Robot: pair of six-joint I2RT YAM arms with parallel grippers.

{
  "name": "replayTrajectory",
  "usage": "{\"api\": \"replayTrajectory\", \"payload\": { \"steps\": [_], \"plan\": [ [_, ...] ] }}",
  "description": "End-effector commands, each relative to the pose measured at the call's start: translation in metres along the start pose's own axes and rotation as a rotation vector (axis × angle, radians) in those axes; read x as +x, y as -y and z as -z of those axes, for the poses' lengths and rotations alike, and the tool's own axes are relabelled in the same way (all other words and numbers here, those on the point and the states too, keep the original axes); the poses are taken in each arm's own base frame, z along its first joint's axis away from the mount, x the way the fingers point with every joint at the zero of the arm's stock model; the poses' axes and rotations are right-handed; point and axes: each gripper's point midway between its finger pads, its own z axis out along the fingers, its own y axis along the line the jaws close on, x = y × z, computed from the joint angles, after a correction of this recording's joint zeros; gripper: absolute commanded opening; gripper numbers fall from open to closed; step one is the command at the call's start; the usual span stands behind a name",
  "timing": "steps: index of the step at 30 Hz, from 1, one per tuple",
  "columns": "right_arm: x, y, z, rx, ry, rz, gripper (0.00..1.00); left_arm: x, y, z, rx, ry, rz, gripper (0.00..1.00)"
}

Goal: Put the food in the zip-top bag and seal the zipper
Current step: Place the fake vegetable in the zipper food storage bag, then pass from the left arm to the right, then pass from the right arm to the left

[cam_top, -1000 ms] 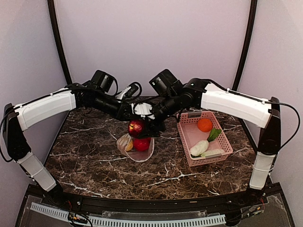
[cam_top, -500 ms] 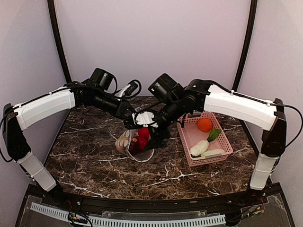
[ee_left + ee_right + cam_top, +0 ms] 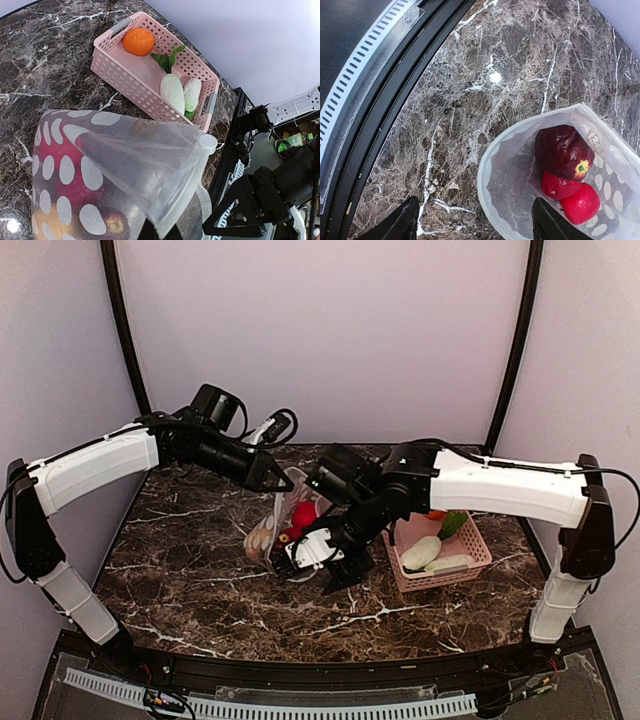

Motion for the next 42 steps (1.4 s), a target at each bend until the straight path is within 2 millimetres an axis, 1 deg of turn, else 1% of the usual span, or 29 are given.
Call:
{"api": "replayTrajectory", "payload": {
  "steps": [1,3,5,6,7,8,9,10,11,12,14,17,19,20,22,23,24,27,30,33,35,39,42],
  "plan": [
    [0.010,0.000,-0.021,0.031,-0.086,0.063,0.74,-0.003,0.005,0.013,-0.027,0.007,-0.019,0.01],
    [0.014,0.008,-0.030,0.067,-0.123,0.068,0.64,-0.002,0.005,0.014,-0.034,-0.001,-0.017,0.01],
    [0.013,0.020,-0.031,0.123,-0.149,0.076,0.49,-0.001,0.004,0.014,-0.041,-0.011,-0.014,0.01],
    [0.010,0.026,-0.030,0.146,-0.148,0.081,0.39,-0.003,0.005,0.016,-0.044,-0.011,-0.017,0.01],
    [0.006,0.032,-0.027,0.168,-0.140,0.084,0.26,0.000,0.004,0.017,-0.056,-0.024,-0.014,0.06],
    [0.001,0.037,-0.023,0.186,-0.127,0.088,0.14,-0.003,0.005,0.021,-0.065,-0.022,-0.028,0.11],
    [-0.003,0.041,-0.020,0.200,-0.116,0.091,0.03,0.002,-0.001,0.023,-0.102,-0.043,-0.018,0.26],
    [-0.008,0.045,-0.015,0.214,-0.106,0.093,0.00,-0.001,-0.002,0.026,-0.124,-0.040,-0.026,0.32],
    [-0.011,0.047,-0.011,0.224,-0.098,0.094,0.00,0.003,-0.007,0.030,-0.166,-0.054,-0.019,0.41],
    [-0.014,0.049,-0.009,0.229,-0.093,0.096,0.00,0.002,-0.009,0.033,-0.188,-0.055,-0.021,0.46],
    [-0.018,0.050,-0.004,0.232,-0.080,0.098,0.00,0.007,-0.008,0.036,-0.209,-0.073,-0.010,0.52],
    [-0.018,0.052,-0.002,0.241,-0.083,0.096,0.00,0.017,-0.005,0.035,-0.224,-0.108,-0.002,0.56],
    [-0.016,0.051,-0.003,0.238,-0.088,0.094,0.00,0.023,0.000,0.029,-0.216,-0.128,-0.011,0.59],
    [-0.016,0.051,-0.004,0.237,-0.089,0.093,0.00,0.025,0.006,0.025,-0.210,-0.140,-0.032,0.60],
    [-0.017,0.051,-0.003,0.240,-0.086,0.091,0.00,0.031,0.010,0.018,-0.230,-0.177,-0.065,0.62],
    [-0.018,0.052,-0.002,0.243,-0.084,0.091,0.00,0.030,0.010,0.014,-0.244,-0.189,-0.074,0.62],
    [-0.018,0.052,-0.001,0.246,-0.081,0.092,0.00,0.035,0.006,0.013,-0.278,-0.214,-0.079,0.62],
    [-0.019,0.052,0.000,0.250,-0.078,0.089,0.00,0.038,-0.007,0.005,-0.345,-0.266,-0.073,0.58],
    [-0.018,0.051,0.001,0.253,-0.075,0.087,0.00,0.044,-0.019,0.001,-0.398,-0.318,-0.076,0.53],
    [-0.015,0.052,0.003,0.269,-0.089,0.083,0.00,0.038,-0.015,0.001,-0.403,-0.308,-0.085,0.51],
    [-0.017,0.052,0.007,0.273,-0.079,0.083,0.00,0.031,-0.006,0.004,-0.388,-0.280,-0.102,0.54],
    [-0.026,0.059,0.025,0.311,-0.061,0.086,0.00,0.012,0.014,0.022,-0.360,-0.192,-0.153,0.63],
    [-0.029,0.066,0.036,0.340,-0.064,0.094,0.00,-0.002,0.025,0.044,-0.374,-0.113,-0.191,0.69]
  ]
}}
